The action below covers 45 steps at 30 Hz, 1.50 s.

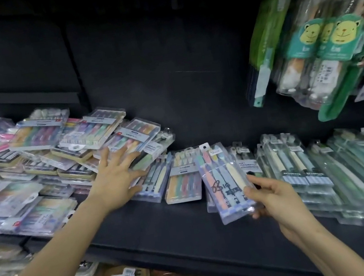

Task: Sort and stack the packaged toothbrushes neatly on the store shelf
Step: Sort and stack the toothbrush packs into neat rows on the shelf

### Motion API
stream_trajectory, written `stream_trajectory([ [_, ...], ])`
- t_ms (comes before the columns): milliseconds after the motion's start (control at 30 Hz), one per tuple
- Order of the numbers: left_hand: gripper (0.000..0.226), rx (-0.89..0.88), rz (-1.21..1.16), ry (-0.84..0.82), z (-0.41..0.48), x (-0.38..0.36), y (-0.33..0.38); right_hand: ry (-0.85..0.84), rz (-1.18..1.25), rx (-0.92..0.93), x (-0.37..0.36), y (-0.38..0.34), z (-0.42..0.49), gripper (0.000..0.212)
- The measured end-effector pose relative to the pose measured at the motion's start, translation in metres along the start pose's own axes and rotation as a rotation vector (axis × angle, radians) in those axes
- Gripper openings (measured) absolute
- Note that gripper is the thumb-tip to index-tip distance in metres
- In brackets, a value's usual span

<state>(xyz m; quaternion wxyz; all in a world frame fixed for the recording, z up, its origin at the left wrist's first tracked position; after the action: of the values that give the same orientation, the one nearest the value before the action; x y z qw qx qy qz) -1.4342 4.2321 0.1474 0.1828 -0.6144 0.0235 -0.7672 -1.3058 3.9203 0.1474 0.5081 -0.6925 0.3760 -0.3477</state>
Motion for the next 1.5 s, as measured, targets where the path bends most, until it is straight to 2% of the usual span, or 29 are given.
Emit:
stream_trajectory([
  [100,0.029,0.023,-0.093,0.135,0.005,0.004,0.024,0.069,-0.069,0.056,0.008,0.005,0.004,0.045],
  [167,0.031,0.020,-0.239,0.269,0.009,0.003,0.049,0.122,-0.144,0.096,0.011,0.006,0.007,0.046],
  [200,0.031,0.028,-0.343,0.271,0.011,0.000,0.062,0.147,-0.169,0.105,0.013,0.006,0.007,0.047],
  [267,0.042,0.052,-0.536,0.177,0.017,-0.011,0.087,0.193,-0.195,0.112,0.016,0.007,0.008,0.048],
  [367,0.064,0.021,-0.664,0.017,0.030,-0.033,0.113,0.240,-0.253,0.133,0.023,0.007,0.010,0.047],
  [433,0.060,0.013,-0.687,-0.045,0.040,-0.042,0.122,0.255,-0.239,0.141,0.025,0.005,0.011,0.046],
  [500,0.051,-0.007,-0.610,-0.068,0.046,-0.051,0.125,0.255,-0.162,0.109,0.021,0.003,0.016,0.047],
  [600,0.046,-0.020,-0.505,-0.039,0.045,-0.054,0.121,0.157,-0.133,0.040,0.005,-0.005,0.025,0.050],
  [633,0.047,-0.025,-0.489,-0.045,0.044,-0.055,0.119,0.129,-0.246,0.037,0.000,-0.006,0.029,0.048],
  [700,0.048,-0.029,-0.462,-0.072,0.042,-0.055,0.115,0.116,-0.792,0.111,-0.010,-0.011,0.032,0.039],
  [767,0.051,-0.033,-0.441,-0.106,0.042,-0.052,0.112,0.275,-1.328,0.236,-0.014,-0.010,0.034,0.036],
  [800,0.055,-0.038,-0.436,-0.133,0.043,-0.051,0.111,0.359,-1.426,0.352,-0.016,-0.011,0.034,0.037],
  [867,0.068,-0.063,-0.432,-0.200,0.045,-0.048,0.108,0.383,-1.373,0.637,-0.019,-0.011,0.037,0.040],
  [900,0.075,-0.087,-0.423,-0.226,0.045,-0.048,0.106,0.287,-1.331,0.699,-0.020,-0.010,0.040,0.045],
  [967,0.083,-0.154,-0.383,-0.250,0.041,-0.046,0.099,-0.016,-1.321,0.559,-0.020,-0.008,0.049,0.057],
  [1033,0.084,-0.212,-0.341,-0.234,0.033,-0.044,0.093,-0.163,-1.331,0.404,-0.017,0.000,0.058,0.062],
  [1233,0.081,-0.295,-0.249,-0.125,0.010,-0.039,0.103,-0.116,-1.372,0.420,-0.017,0.002,0.058,0.064],
  [1500,0.078,-0.148,-0.365,-0.181,0.038,-0.047,0.101,-0.140,-1.371,0.404,-0.018,-0.001,0.053,0.065],
])
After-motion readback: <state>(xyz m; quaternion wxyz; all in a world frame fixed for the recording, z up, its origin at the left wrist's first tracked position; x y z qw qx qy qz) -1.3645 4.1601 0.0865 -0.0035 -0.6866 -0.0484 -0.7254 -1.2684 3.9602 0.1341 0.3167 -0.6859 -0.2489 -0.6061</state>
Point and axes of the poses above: each hand's wrist, its own z-axis towards the middle knuckle, its own x-axis out of the back of the hand, y = z × x, the point moved 1 cm from there along z, towards the middle knuckle, and after that the axes turned 4 degrees about -x, right-handed, at the moved point
